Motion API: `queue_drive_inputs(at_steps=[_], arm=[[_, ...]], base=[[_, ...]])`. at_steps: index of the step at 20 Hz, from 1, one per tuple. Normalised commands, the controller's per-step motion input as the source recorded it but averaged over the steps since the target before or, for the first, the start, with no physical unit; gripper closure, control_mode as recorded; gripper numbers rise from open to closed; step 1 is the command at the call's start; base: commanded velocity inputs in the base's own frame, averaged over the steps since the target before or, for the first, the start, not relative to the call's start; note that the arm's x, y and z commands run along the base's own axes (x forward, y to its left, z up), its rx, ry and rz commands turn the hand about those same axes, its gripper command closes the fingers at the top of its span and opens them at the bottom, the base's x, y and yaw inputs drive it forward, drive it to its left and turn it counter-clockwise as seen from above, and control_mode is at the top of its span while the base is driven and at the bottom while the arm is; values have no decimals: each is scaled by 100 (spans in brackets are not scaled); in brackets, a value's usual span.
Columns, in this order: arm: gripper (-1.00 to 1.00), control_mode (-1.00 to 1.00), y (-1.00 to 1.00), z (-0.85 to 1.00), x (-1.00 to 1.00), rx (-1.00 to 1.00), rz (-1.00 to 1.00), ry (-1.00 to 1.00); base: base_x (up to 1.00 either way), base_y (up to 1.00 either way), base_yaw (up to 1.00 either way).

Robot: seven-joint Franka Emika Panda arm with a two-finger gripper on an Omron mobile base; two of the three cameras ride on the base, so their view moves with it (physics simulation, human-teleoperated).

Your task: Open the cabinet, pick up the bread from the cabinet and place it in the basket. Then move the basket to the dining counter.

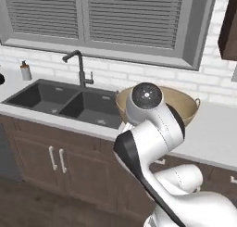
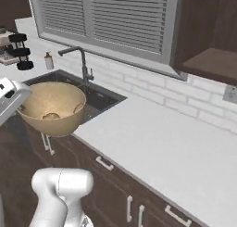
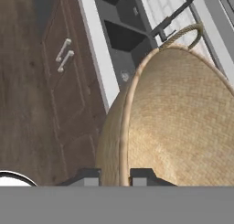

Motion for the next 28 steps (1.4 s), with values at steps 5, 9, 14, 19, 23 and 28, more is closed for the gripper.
queue_drive_inputs(at_steps=[5,9,14,19,23,28], arm=[[100,100,0,0,0,0,0,0],[100,100,0,0,0,0,0,0],[100,100,0,0,0,0,0,0],[100,100,0,0,0,0,0,0],[100,100,0,0,0,0,0,0],[100,100,0,0,0,0,0,0]], base=[[-14,53,85],[-14,46,86],[-23,43,84],[-29,35,80],[-21,43,60],[-4,88,13]])
